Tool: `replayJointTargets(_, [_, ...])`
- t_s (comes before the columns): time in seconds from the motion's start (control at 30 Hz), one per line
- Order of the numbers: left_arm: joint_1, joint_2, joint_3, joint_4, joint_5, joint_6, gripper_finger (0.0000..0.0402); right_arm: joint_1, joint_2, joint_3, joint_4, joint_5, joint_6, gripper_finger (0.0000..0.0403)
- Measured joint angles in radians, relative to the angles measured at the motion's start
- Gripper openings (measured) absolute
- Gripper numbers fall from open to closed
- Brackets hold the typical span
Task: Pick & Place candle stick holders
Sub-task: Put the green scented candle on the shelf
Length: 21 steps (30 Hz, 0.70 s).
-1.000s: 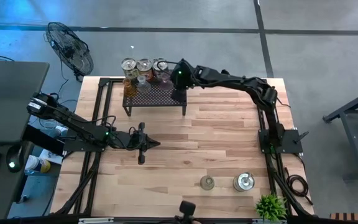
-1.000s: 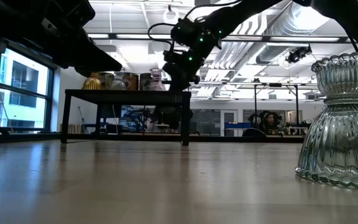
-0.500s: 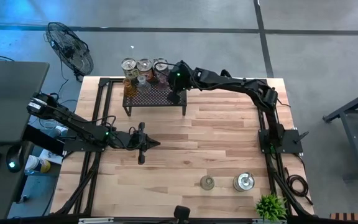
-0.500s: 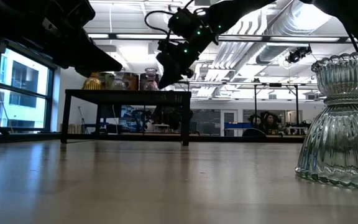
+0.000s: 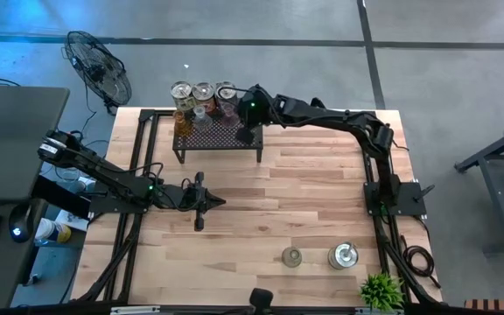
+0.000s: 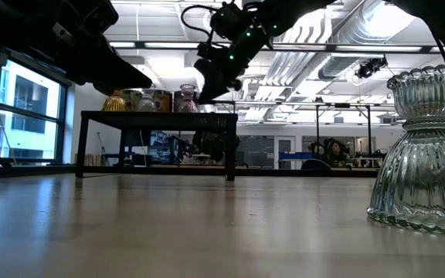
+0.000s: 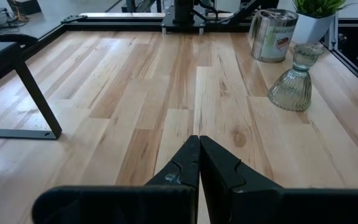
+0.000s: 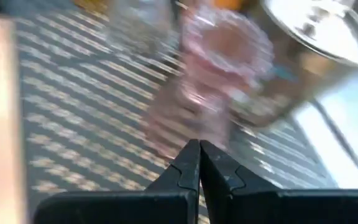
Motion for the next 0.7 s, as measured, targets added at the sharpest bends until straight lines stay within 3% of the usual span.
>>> replayJointTargets(0.07, [0.0, 0.0, 0.0, 0.0, 0.0, 0.0, 0.0003, -0.001, 0.0, -0.002, -0.016, 0.072, 0.001, 0.0001])
replayJointTargets(0.17, [0.0, 0.0, 0.0, 0.001, 0.0, 0.0, 0.0003, -0.003, 0.0, -0.018, -0.012, 0.087, 0.002, 0.0001])
replayJointTargets(0.7, [0.0, 0.0, 0.0, 0.008, -0.005, 0.0, 0.0003, 0.004, 0.001, -0.018, 0.09, -0.08, 0.018, 0.0001])
